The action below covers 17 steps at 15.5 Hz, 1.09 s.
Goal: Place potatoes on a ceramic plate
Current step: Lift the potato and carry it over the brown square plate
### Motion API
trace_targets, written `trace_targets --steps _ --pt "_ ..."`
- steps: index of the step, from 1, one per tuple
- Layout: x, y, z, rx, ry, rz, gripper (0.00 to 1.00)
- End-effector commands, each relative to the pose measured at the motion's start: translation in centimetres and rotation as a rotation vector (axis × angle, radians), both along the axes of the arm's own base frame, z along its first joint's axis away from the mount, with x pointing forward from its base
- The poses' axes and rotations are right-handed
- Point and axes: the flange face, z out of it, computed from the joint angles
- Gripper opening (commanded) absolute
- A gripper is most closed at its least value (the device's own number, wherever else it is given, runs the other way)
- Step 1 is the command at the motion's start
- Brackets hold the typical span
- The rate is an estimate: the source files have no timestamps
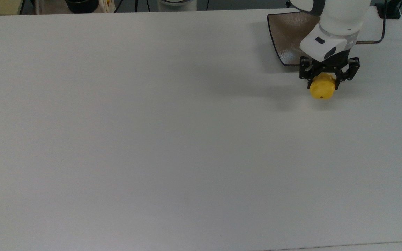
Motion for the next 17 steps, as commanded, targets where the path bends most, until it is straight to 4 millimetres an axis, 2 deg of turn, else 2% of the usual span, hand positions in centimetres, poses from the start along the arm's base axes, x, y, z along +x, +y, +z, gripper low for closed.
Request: trace_targets --steps 1,7,11,12,14,15,17 --pt "-3.2 -0.9 2.5 -0.033 0.015 0.028 0.38" --pt "-8.3 -1.9 3.4 -0.114 0.106 0.089 0.38" --pt "-9.9 -2.3 2.7 -0.149 0.216 0.177 0.38" --pt "-10.1 -2.3 2.6 -0.151 0.221 0.179 0.44" --pt "-10.3 -2.4 1.7 -0.159 0.232 0.183 0.71" --pt "-10.4 -2.3 1.5 -0.159 0.233 0.183 0.94" --pt "-10.5 -2.3 1.3 -0.162 0.237 0.186 0.97"
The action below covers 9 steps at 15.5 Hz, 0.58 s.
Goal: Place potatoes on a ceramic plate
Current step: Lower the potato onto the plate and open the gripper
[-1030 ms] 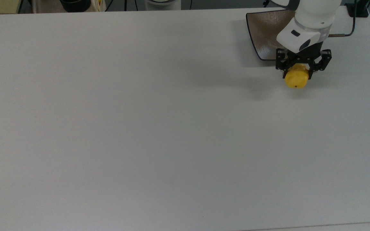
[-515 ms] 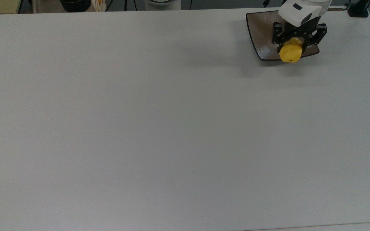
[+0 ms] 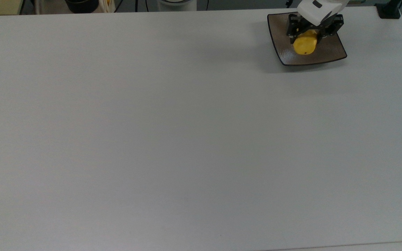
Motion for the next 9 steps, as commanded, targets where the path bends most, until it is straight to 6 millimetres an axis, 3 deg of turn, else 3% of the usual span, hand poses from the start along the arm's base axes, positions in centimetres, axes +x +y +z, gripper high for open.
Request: trace_targets --steps 1,9 --pt "-0.72 -0.46 0.10 0.006 0.015 0.022 0.97" --pt "-0.77 -0.50 0.31 0.004 0.016 0.022 0.98"
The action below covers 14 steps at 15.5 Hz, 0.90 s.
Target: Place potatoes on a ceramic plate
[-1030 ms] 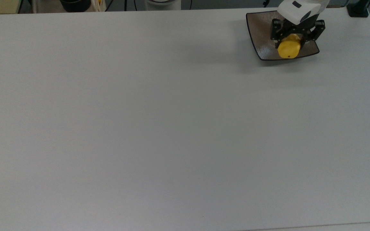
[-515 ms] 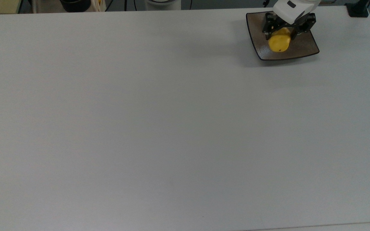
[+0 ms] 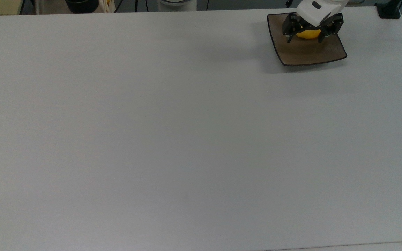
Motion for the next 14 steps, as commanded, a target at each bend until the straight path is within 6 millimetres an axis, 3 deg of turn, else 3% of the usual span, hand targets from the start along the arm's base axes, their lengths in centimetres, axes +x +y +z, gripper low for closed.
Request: trace_targets --steps 1,3,6,9,10,14 --pt "-0.6 -0.6 0.8 0.007 0.008 0.014 1.00" --pt "-0.3 -0.9 1.5 0.013 -0.001 0.029 1.00" --pt "0.4 -3.5 3.0 -0.015 0.015 0.116 1.00" --pt "3.1 -8.7 5.3 -0.032 -0.006 0.106 1.00" --pt "4.0 -11.4 6.9 -0.039 -0.008 0.128 1.00" --pt "5.1 -18.1 10.2 -0.041 -0.033 0.117 1.00"
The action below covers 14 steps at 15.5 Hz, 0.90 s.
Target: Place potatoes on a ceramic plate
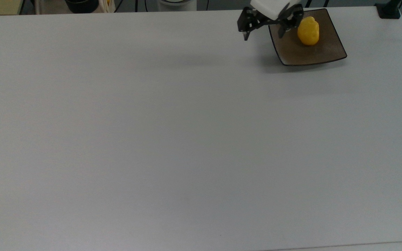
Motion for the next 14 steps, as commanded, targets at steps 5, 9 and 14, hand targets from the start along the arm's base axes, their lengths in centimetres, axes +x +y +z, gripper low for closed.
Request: trace_targets --steps 5,9,14 --pt "1.4 -15.5 6.2 0.027 -0.038 -0.110 1.00" --pt "1.4 -21.8 7.4 0.040 -0.063 -0.191 1.00" --pt "0.9 -27.4 8.4 0.159 -0.066 -0.218 1.00"
